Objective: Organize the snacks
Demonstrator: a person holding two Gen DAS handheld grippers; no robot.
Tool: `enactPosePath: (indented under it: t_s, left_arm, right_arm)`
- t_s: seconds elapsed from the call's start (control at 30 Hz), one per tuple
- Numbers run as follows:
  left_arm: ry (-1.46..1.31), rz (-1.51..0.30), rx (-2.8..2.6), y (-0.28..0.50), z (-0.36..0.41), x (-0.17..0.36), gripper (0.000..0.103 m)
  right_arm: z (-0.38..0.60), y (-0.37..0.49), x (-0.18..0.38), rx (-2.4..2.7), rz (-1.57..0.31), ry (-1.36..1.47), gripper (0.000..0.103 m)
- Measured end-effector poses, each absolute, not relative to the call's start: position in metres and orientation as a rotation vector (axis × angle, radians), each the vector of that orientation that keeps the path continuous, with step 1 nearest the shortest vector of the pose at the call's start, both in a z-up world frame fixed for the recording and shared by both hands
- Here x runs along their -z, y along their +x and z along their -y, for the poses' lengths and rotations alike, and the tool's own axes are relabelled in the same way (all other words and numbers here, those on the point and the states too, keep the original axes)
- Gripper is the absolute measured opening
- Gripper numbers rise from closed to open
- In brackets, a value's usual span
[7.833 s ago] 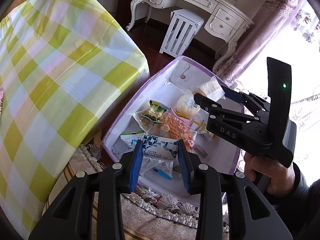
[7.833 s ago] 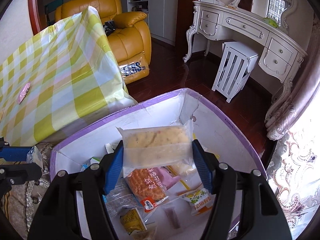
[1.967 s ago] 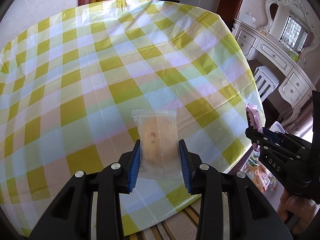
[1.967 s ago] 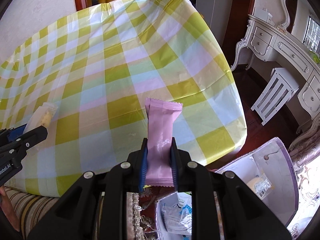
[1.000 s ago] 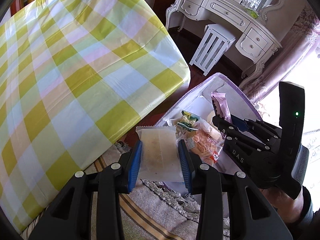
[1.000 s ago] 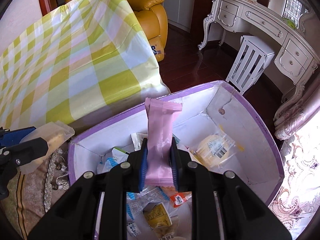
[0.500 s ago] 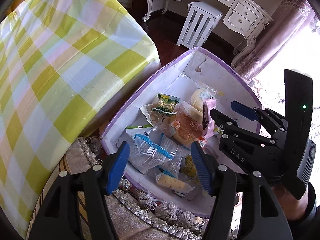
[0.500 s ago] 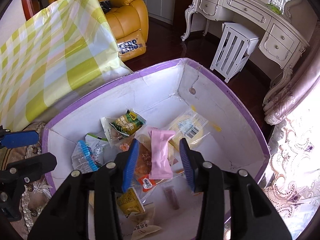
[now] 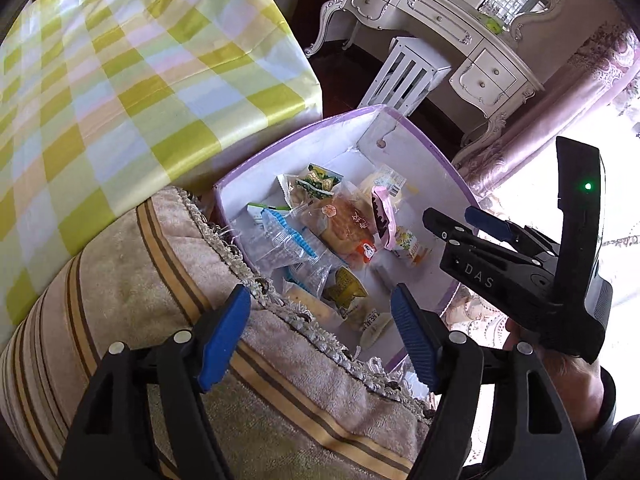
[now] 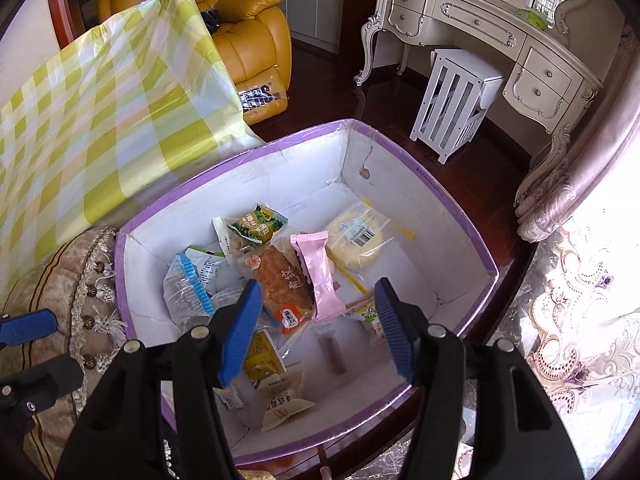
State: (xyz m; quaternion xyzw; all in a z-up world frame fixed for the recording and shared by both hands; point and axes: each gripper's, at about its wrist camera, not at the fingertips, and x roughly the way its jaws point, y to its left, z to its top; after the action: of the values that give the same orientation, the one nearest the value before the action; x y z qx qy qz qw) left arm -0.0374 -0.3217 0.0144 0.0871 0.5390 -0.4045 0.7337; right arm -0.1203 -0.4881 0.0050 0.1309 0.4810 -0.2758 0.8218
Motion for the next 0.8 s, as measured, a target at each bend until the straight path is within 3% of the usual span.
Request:
enactPosePath:
  t_s: [0.2,0.37,0.8]
  left_arm:
    - [0.236,-1.156,0.888,-0.045,0.322,-0.013,0.078]
    - [0.279,-1.183,0.911,-0.047,0.33,-0.005,0.092]
    - [0.291,-1.212,0.902,-0.046,0.336,0.001,0.099]
  right_arm:
    - [0.476,-0.132,-0.013,0.586,-1.034,0.275,0.059]
    - [0.479,-0.134,-0.007,0.596,-1.047,0.282,0.059]
    - [0.482,-0.136,-0.001,0.607,-1.059,0.288,0.059]
